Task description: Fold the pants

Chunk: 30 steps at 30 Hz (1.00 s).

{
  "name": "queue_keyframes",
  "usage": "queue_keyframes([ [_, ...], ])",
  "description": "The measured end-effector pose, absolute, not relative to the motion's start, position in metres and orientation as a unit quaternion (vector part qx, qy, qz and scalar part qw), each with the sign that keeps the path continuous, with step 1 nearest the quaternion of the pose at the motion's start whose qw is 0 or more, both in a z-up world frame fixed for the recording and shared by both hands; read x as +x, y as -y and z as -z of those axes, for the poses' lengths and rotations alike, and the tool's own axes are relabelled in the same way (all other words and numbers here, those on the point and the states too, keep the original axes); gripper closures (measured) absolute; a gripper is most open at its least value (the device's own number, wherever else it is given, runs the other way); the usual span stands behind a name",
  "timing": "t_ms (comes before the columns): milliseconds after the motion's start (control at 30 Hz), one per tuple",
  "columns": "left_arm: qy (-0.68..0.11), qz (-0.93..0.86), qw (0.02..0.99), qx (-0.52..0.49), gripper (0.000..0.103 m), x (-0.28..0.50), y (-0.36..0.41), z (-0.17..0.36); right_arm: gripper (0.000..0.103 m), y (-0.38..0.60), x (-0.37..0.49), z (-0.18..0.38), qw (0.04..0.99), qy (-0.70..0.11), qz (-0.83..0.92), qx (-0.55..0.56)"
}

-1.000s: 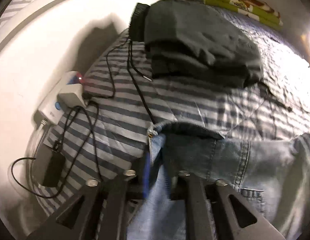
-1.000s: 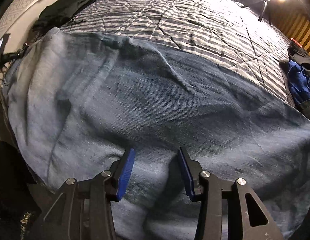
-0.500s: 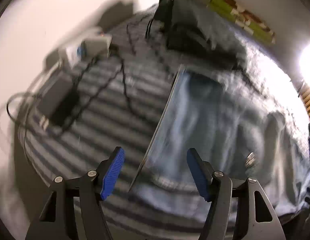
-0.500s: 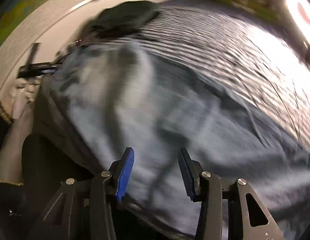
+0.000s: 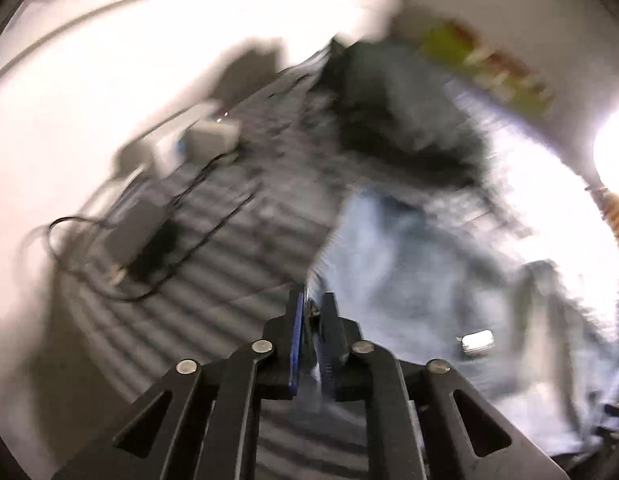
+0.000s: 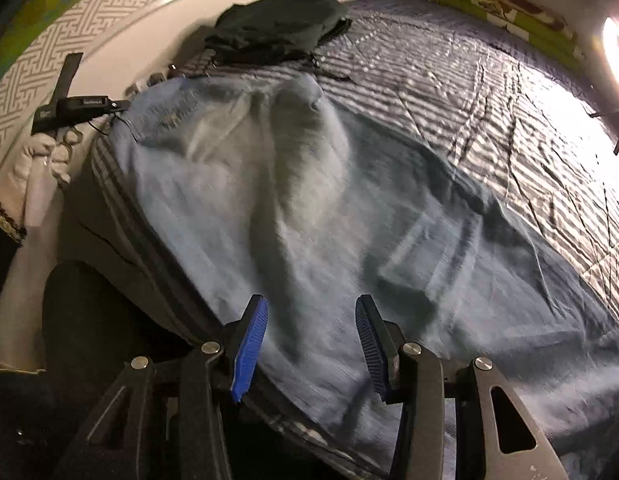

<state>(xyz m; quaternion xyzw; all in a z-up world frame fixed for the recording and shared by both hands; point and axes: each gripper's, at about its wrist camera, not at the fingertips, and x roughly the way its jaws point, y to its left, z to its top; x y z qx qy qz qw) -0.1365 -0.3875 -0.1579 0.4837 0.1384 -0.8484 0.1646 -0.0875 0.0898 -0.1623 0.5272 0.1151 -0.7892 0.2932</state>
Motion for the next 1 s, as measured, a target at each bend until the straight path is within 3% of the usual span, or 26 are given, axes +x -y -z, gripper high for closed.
queue_keyframes([
  [67,-0.164,0.815,0.154,0.534,0.078,-0.137,0.397,0.178,0.061,-0.091,-0.090,0.166,0.293,-0.115,0.783,0.536],
  [167,-0.159,0.829,0.169,0.509,0.070,-0.126,0.397,0.167,0.061,-0.093,-0.098,0.165,0.294,-0.112,0.782,0.539],
  [267,-0.172,0.849,0.141,0.479,0.070,-0.130,0.383,0.140,0.061,-0.089,-0.111,0.155,0.304,-0.098,0.785,0.530],
  [333,-0.141,0.863,0.108,0.474,0.070,-0.149,0.353,0.123,0.061,-0.081,-0.122,0.150,0.316,-0.098,0.785,0.525],
  [500,-0.103,0.878,-0.027,0.468,0.070,-0.203,0.258,0.104,0.061,-0.074,-0.171,0.135,0.324,-0.084,0.790,0.514],
  [700,-0.051,0.841,-0.166,0.512,0.070,-0.254,0.144,0.159,0.060,-0.075,-0.242,0.148,0.338,-0.002,0.771,0.539],
  [767,-0.037,0.806,-0.170,0.565,0.070,-0.262,0.132,0.190,0.060,-0.072,-0.254,0.165,0.333,0.000,0.759,0.559],
  [833,-0.050,0.805,-0.184,0.561,0.070,-0.261,0.140,0.188,0.060,-0.070,-0.260,0.180,0.328,-0.022,0.752,0.572],
  [900,-0.098,0.821,-0.184,0.532,0.061,-0.262,0.167,0.164,0.060,-0.071,-0.268,0.184,0.333,-0.044,0.755,0.563],
  [933,-0.111,0.830,-0.178,0.517,0.047,-0.266,0.181,0.153,0.058,-0.072,-0.272,0.185,0.334,-0.050,0.757,0.559],
  [967,-0.113,0.841,-0.163,0.503,0.040,-0.270,0.196,0.145,0.057,-0.072,-0.276,0.186,0.335,-0.058,0.761,0.553],
  [1000,-0.098,0.854,-0.131,0.493,0.040,-0.275,0.212,0.140,0.056,-0.072,-0.281,0.187,0.336,-0.067,0.762,0.549],
])
